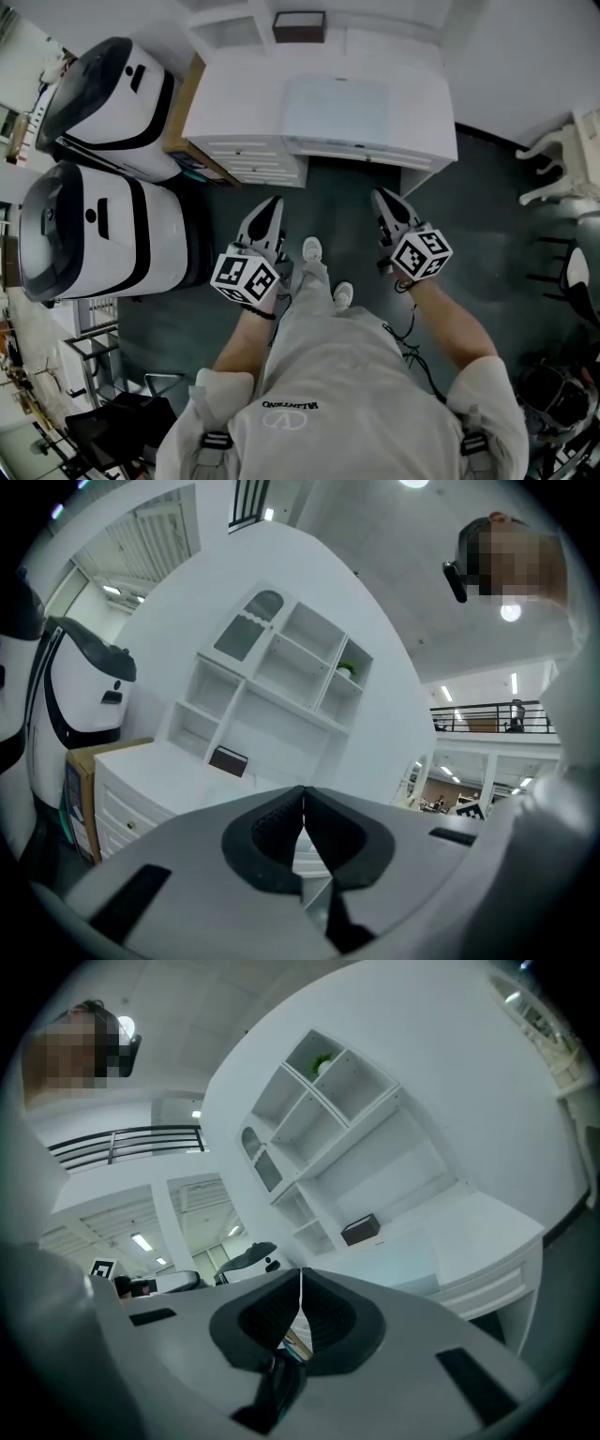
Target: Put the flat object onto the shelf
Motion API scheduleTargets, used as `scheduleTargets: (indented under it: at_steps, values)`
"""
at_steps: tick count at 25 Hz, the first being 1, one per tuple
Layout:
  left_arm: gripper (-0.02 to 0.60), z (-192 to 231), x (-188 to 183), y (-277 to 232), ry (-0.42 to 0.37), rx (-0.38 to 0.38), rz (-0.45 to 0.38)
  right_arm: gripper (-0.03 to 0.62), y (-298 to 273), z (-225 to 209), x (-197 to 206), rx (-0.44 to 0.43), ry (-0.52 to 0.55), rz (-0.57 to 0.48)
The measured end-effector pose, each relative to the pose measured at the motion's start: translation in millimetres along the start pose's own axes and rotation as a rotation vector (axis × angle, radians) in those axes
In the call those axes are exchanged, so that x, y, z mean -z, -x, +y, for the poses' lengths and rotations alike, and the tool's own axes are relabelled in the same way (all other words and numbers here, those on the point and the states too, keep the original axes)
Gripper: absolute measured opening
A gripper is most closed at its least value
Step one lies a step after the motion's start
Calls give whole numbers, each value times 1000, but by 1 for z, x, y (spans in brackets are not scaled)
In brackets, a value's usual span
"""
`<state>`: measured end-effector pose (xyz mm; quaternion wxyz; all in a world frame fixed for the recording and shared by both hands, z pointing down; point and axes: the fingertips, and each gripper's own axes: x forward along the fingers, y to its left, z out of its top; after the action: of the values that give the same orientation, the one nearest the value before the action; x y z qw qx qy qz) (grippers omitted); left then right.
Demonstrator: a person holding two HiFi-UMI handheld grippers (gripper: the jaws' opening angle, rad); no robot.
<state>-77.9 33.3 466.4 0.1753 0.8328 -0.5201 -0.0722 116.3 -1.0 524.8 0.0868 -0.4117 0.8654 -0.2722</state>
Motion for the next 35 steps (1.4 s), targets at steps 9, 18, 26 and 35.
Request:
scheduleTargets:
  at_steps: [9, 18, 26, 35]
  values:
    - [0, 54, 37, -84, 102, 68, 94, 21, -82, -39, 22, 42, -150, 67]
    - [33, 110, 106, -161, 331, 147, 202, 55, -142, -96, 69, 128, -371, 53]
    - [182, 137, 166, -197, 594, 157, 240, 154, -155, -136, 89, 170, -522, -47]
    - [387, 149, 204, -231, 826, 141, 156, 278, -159, -180, 99, 130, -724, -180]
